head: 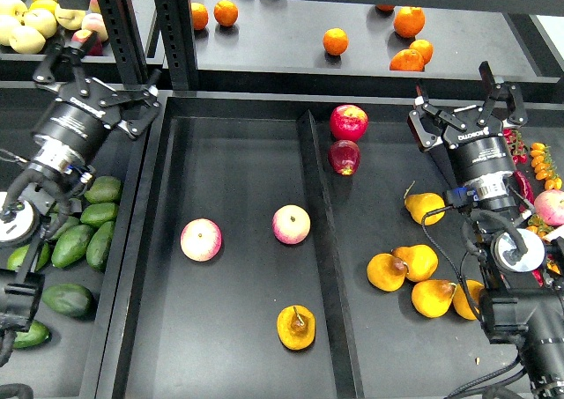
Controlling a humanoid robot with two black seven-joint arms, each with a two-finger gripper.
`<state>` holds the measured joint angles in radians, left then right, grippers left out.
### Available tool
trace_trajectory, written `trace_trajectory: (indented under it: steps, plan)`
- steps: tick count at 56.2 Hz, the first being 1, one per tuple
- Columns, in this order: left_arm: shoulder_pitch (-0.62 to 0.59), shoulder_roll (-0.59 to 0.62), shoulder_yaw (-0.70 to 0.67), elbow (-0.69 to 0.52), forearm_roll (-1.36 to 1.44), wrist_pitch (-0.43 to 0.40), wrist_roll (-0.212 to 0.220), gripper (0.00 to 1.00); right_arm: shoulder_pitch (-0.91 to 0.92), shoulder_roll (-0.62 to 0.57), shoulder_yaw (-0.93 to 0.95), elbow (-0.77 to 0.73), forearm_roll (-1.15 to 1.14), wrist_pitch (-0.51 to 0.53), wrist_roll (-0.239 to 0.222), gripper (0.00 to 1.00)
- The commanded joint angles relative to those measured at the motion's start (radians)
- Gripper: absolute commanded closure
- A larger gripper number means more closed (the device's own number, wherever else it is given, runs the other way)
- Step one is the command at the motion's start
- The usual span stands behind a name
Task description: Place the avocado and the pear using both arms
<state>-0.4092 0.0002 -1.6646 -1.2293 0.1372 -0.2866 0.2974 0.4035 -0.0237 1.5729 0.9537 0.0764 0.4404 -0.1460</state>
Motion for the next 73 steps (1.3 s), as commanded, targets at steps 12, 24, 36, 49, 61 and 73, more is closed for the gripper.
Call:
trace_trajectory:
  steps: [12, 24, 36, 49, 61, 73]
  plan:
    - [0.015, 0.0, -0.011, 0.002, 0.001, 0.0, 0.0, 0.0, -0.043, 0.001, -0.01, -0.046, 0.0, 0.001, 0.0, 0.01]
    - [0.046, 0.0, -0.006, 0.002, 0.001, 0.0, 0.002, 0.0, -0.075, 0.014, -0.014, -0.067, 0.0, -0.002, -0.003, 0.01]
    - [0.049, 0.0, -0.004, 0.001, -0.001, 0.0, 0.002, 0.0, -0.075, 0.024, -0.001, -0.056, 0.008, 0.012, 0.002, 0.01]
    - [0.049, 0.0, -0.003, -0.001, 0.001, 0.0, 0.0, 0.0, -0.049, 0.024, -0.001, -0.052, 0.01, 0.037, 0.0, 0.01]
    - [0.049, 0.0, 0.003, -0.001, 0.001, 0.0, -0.003, 0.0, -0.052, 0.024, -0.001, -0.053, 0.01, 0.038, 0.002, 0.01]
    - [0.052, 0.0, 0.014, 0.001, 0.001, 0.0, -0.02, 0.0, -0.049, 0.024, 0.002, -0.056, 0.01, 0.038, 0.002, 0.01]
